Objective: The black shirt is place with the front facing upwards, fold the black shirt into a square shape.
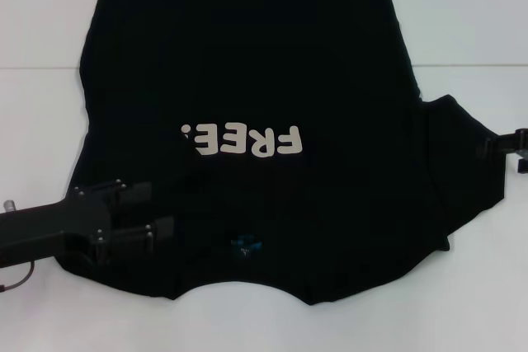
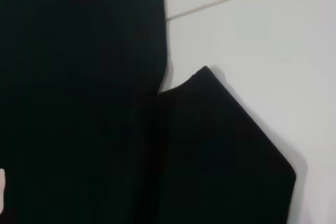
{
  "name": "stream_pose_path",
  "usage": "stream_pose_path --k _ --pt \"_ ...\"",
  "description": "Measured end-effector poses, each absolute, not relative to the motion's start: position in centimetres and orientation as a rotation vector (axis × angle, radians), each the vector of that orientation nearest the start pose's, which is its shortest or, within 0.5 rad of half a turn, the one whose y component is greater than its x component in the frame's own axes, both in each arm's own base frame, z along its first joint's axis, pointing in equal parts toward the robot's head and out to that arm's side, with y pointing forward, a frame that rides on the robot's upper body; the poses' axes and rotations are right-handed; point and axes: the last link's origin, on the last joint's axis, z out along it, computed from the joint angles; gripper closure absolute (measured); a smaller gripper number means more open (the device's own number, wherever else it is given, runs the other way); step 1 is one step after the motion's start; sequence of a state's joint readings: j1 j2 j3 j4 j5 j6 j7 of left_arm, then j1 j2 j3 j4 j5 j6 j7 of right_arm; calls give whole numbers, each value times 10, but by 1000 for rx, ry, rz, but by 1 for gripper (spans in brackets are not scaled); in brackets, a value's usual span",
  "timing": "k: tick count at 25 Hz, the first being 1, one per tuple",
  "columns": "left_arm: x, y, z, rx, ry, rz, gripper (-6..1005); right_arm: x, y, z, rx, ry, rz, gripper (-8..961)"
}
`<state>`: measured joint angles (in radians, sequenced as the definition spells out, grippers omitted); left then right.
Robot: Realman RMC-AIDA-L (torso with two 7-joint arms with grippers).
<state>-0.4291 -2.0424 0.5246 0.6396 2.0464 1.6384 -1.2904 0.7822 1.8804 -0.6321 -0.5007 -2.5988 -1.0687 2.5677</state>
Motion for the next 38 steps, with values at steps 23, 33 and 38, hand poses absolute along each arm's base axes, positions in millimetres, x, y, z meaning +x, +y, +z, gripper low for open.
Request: stream_pose_path --k 23,33,38 --pt "-303 302 26 -2617 -662 -733 234 319 422 45 -1865 1715 125 28" --pt "-303 303 26 -2613 -662 -728 234 307 424 38 -1907 1733 139 31" --pt "-303 303 26 -2612 -665 -727 234 304 425 37 -1920 1729 137 38"
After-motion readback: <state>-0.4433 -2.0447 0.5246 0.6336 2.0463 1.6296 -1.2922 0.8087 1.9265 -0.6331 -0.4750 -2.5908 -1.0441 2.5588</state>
